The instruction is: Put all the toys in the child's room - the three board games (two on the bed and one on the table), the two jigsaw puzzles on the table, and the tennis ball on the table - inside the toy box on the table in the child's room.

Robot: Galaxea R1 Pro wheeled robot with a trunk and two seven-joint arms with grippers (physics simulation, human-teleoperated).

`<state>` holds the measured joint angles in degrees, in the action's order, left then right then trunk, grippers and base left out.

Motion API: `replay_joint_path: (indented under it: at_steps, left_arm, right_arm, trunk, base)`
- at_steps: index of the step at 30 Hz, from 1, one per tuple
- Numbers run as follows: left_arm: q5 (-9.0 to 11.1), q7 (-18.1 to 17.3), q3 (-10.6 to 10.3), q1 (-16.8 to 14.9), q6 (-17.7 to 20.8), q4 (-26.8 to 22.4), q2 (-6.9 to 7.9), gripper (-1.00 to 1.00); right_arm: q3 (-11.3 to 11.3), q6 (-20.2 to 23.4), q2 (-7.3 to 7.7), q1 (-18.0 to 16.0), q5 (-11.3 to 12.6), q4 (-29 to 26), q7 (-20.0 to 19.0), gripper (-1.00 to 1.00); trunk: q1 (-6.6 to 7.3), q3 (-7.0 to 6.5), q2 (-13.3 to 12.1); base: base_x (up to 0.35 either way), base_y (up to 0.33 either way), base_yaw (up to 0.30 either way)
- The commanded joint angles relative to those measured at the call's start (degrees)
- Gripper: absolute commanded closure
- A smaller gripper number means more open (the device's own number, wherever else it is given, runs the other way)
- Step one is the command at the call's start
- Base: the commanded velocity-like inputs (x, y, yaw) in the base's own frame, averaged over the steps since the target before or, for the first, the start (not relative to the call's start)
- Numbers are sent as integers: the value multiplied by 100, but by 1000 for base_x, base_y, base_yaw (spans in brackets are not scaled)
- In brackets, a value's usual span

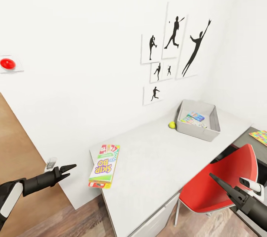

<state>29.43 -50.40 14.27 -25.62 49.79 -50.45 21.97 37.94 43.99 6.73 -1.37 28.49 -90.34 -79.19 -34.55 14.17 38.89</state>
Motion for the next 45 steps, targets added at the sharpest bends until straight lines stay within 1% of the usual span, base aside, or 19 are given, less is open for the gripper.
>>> replay_joint_path:
  at_steps: [1, 23, 41, 45]
  left_arm:
    - [4, -14, 6, -4, 27, 0, -2, -100]
    - [19, 3, 19, -4, 30, 21, -9, -100]
    - [17, 23, 23, -4, 32, 157, -24, -100]
    - [18, 62, 23, -4, 42, 198, -30, -100]
  right_arm:
    - [3, 52, 1, -4, 14, -1, -9, -100]
    - [2, 57, 3, -4, 16, -1, -1, -100]
    - [11, 60, 4, -5, 15, -1, 0, -100]
    - [11, 59, 4, -5, 11, -1, 0, -100]
  trunk:
    - [-23, 26, 47]
    - [-507, 420, 930]
    - [-902, 743, 1651]
    - [-902, 743, 1651]
  base:
    - [0, 0, -10]
    - [0, 0, -2]
    - [0, 0, 0]
    - [0, 0, 0]
